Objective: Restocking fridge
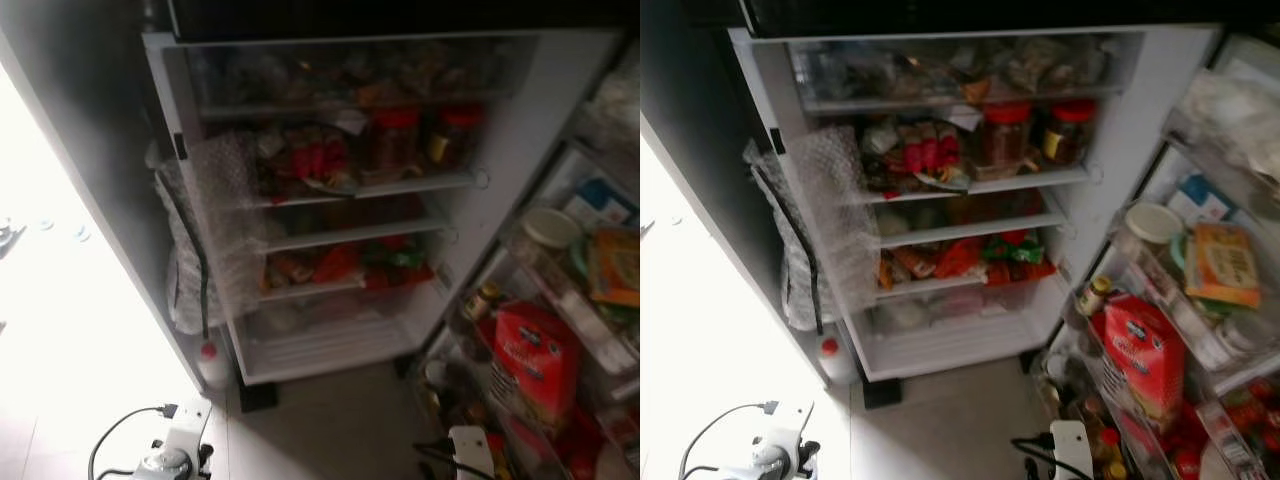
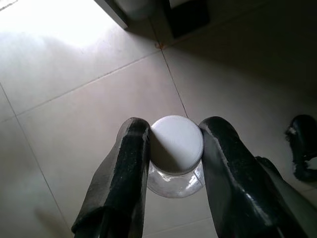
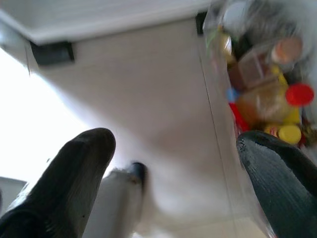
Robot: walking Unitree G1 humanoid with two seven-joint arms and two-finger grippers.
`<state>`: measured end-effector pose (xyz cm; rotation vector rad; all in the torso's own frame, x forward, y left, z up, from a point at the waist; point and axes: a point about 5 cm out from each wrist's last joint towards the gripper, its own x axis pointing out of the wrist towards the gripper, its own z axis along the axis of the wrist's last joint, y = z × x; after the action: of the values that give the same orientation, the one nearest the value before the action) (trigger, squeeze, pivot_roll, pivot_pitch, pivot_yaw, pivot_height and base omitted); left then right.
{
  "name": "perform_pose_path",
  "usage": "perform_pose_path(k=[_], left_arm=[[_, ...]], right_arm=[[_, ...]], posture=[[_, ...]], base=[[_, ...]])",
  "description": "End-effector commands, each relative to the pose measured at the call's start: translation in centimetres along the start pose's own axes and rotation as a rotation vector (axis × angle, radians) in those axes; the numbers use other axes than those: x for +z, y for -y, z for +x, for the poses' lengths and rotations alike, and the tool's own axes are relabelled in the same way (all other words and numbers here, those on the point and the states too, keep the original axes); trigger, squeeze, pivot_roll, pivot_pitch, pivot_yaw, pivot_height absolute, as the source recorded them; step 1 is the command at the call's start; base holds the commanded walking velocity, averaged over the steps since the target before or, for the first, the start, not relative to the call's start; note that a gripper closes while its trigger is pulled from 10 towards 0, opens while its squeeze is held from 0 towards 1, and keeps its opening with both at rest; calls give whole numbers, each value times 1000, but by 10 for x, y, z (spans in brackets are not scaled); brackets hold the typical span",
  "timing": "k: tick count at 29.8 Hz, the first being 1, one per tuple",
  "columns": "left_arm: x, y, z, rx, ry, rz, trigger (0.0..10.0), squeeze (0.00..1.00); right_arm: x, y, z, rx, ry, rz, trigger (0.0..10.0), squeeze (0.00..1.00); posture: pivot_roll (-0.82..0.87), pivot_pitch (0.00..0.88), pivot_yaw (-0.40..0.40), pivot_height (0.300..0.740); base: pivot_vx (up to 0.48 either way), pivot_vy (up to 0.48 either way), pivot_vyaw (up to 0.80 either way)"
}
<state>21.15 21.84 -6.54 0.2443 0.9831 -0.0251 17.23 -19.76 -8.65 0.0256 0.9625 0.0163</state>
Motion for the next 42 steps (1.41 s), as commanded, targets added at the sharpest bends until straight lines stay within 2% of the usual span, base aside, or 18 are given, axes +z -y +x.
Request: perform_pose_path(k=[1, 6, 25, 30, 37, 40, 42], left_arm=[[8, 6, 1, -19, 28, 10, 10000, 0], [8, 6, 1, -18, 28, 11, 10000, 0], [10, 5, 1, 8, 65, -19, 10000, 0], [10, 4, 1, 9, 68, -30, 10000, 0], [10, 4, 1, 9, 66, -33, 10000, 0], [10, 4, 1, 9, 68, -36, 10000, 0], [10, 5, 1, 8, 69, -37, 10000, 0]], right_arm=[[-9, 8, -3, -22, -33, 7, 10000, 0], [-9, 8, -3, -24, -33, 0, 10000, 0], [-9, 7, -3, -18, -34, -22, 10000, 0], [-7, 13, -3, -100, -39, -89, 10000, 0], [-7, 14, -3, -131, -38, -96, 10000, 0], [-6, 18, -3, -187, -46, -178, 10000, 0], [-6, 18, -4, -201, -45, -184, 10000, 0]], posture=[[-130, 14, -39, 740], [-128, 12, -39, 740], [-126, 15, -38, 740], [-124, 19, -39, 740], [-123, 18, -39, 740], [-123, 17, -39, 740], [-122, 16, -38, 740]], base=[[311, 0, 0], [310, 0, -582], [0, 0, 0], [0, 0, 0], [0, 0, 0], [0, 0, 0], [0, 0, 0]])
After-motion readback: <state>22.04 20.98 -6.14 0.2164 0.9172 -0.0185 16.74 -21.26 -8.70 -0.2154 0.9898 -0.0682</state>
